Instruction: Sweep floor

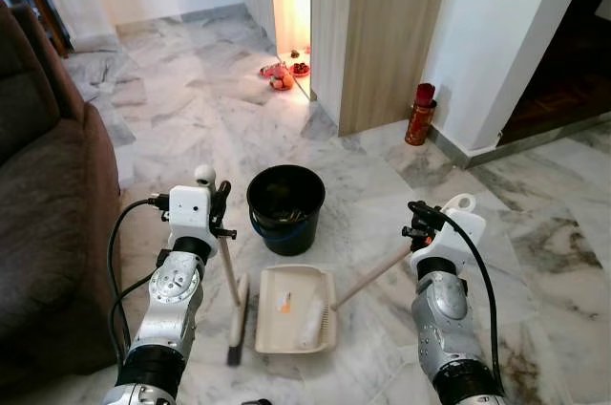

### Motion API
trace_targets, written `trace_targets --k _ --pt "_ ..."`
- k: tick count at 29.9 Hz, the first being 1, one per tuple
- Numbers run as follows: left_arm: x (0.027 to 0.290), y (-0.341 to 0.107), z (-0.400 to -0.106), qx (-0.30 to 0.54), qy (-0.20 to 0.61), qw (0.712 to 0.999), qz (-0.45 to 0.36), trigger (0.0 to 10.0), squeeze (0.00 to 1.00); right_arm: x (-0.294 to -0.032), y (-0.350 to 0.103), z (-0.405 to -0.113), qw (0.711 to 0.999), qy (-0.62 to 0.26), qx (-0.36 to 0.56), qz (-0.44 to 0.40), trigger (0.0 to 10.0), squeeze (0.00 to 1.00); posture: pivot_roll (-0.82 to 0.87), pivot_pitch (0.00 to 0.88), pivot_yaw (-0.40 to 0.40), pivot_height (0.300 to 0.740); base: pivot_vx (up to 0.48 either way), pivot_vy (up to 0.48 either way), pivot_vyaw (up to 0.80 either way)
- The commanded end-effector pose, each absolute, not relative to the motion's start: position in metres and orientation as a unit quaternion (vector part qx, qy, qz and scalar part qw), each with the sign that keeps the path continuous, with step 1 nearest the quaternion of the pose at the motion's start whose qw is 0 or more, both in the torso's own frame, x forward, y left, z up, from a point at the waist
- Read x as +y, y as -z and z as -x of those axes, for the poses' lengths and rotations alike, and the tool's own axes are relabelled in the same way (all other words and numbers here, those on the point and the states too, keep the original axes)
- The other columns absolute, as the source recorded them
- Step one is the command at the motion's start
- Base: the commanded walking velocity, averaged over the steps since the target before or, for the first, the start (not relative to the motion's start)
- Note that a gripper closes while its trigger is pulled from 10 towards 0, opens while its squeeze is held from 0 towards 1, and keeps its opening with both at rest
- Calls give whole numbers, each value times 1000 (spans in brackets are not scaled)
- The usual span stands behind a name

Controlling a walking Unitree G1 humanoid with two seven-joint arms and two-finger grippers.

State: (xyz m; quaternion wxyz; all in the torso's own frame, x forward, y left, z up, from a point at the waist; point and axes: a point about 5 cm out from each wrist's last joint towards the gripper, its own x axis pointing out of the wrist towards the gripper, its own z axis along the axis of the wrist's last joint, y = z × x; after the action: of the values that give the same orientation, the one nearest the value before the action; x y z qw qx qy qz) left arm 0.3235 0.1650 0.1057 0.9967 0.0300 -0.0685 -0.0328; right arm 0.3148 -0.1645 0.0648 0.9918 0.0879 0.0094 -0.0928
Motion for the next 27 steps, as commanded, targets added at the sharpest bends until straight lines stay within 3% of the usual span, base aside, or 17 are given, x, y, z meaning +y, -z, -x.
trace_targets --k 1,8,13,19,27 --pt "165 -118 -327 -94 35 994 -39 10000 0 -162 -74 -320 992 88 -11 -91 10000 0 4 0 12 740 0 0 0" --pt "165 -117 -327 -91 33 994 -41 10000 0 -162 -74 -320 992 85 -10 -89 10000 0 3 0 8 740 0 0 0" --pt "165 -117 -327 -90 30 995 -41 10000 0 -162 -74 -320 993 84 -9 -87 10000 0 5 0 7 740 0 0 698" --pt "166 -116 -327 -88 29 995 -42 10000 0 -162 -74 -320 992 85 -8 -91 10000 0 5 0 7 740 0 0 0" --pt "166 -117 -328 -88 28 995 -43 10000 0 -162 -74 -320 992 84 -8 -93 10000 0 5 0 7 740 246 0 0"
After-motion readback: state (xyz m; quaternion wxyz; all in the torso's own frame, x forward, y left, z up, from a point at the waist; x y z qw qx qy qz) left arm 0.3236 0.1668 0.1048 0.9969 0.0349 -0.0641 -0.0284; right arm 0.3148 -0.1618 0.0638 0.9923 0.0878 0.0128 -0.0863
